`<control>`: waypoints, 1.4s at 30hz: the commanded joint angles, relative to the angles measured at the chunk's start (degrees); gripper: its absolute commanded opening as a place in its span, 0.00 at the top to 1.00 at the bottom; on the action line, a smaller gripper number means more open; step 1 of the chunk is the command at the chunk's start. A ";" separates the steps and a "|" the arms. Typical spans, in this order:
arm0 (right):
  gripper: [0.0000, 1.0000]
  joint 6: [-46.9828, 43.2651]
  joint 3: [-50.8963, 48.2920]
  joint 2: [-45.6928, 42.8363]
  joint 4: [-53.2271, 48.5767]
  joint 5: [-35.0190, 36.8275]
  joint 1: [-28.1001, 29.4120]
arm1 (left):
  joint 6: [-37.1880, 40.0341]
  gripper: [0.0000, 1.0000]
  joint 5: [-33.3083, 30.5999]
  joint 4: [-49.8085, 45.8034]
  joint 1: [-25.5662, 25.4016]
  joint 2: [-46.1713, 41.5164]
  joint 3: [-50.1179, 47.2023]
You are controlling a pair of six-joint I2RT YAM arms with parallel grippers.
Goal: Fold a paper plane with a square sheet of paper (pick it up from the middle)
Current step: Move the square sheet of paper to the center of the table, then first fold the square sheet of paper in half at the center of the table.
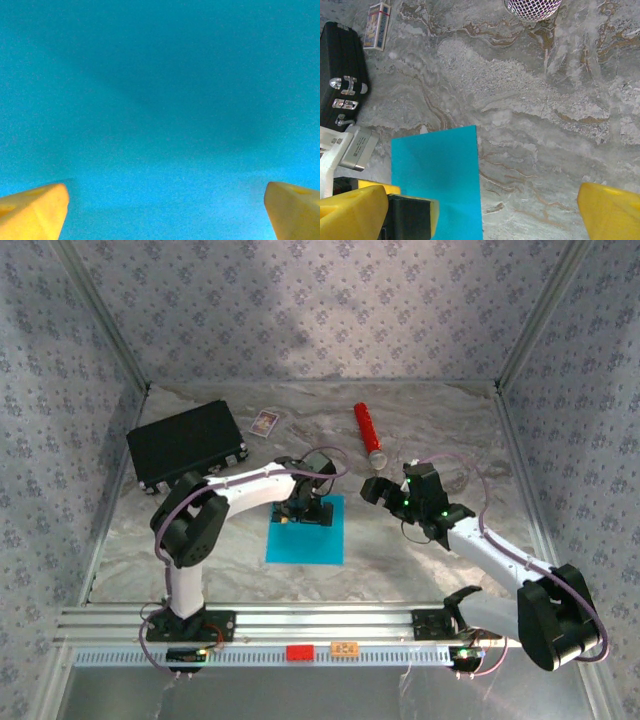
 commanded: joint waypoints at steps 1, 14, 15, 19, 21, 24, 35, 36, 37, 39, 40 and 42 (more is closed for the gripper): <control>0.01 0.91 -0.01 0.73 -0.97 -0.01 -0.33 | -0.61 0.00 0.16 -2.97 -0.74 1.89 2.59; 0.01 0.78 0.06 0.97 -0.86 -0.26 -0.42 | -1.74 0.00 -1.50 -3.78 -1.24 3.18 3.09; 0.01 0.78 0.05 0.86 -0.88 -0.25 -0.39 | -1.79 0.00 -1.54 -3.69 -1.21 3.24 3.08; 0.01 0.84 -0.05 0.88 -0.79 -0.24 -0.37 | -2.23 0.00 -2.03 -4.05 -1.34 3.62 3.20; 0.01 0.83 -0.04 0.89 -0.71 -0.22 -0.36 | -2.38 0.00 -2.01 -3.86 -1.34 3.65 2.94; 0.01 0.77 -0.13 0.88 -0.79 -0.18 -0.39 | -2.57 0.00 -1.95 -3.53 -1.33 3.94 2.59; 0.01 0.90 -0.20 0.88 -0.83 -0.09 -0.42 | -3.59 0.00 0.51 -0.19 -1.43 5.39 -0.46; 0.01 0.87 -0.17 0.88 -0.88 -0.01 -0.45 | -3.80 0.00 0.50 -0.05 -1.41 5.53 -0.74; 0.01 0.91 -0.16 0.88 -0.84 0.08 -0.43 | -3.89 0.00 0.51 0.27 -1.41 5.71 -0.95; 0.01 0.90 -0.13 0.88 -0.97 0.13 -0.48 | -3.97 0.00 -0.26 -0.15 -1.62 6.29 -0.91; 0.01 0.86 -0.13 0.88 -0.97 0.15 -0.43 | -3.87 0.01 -0.51 -0.26 -1.67 6.49 -0.86; 0.01 0.93 -0.13 0.88 -0.97 0.29 -0.46 | -3.86 0.01 -0.50 -0.02 -1.79 6.86 -0.95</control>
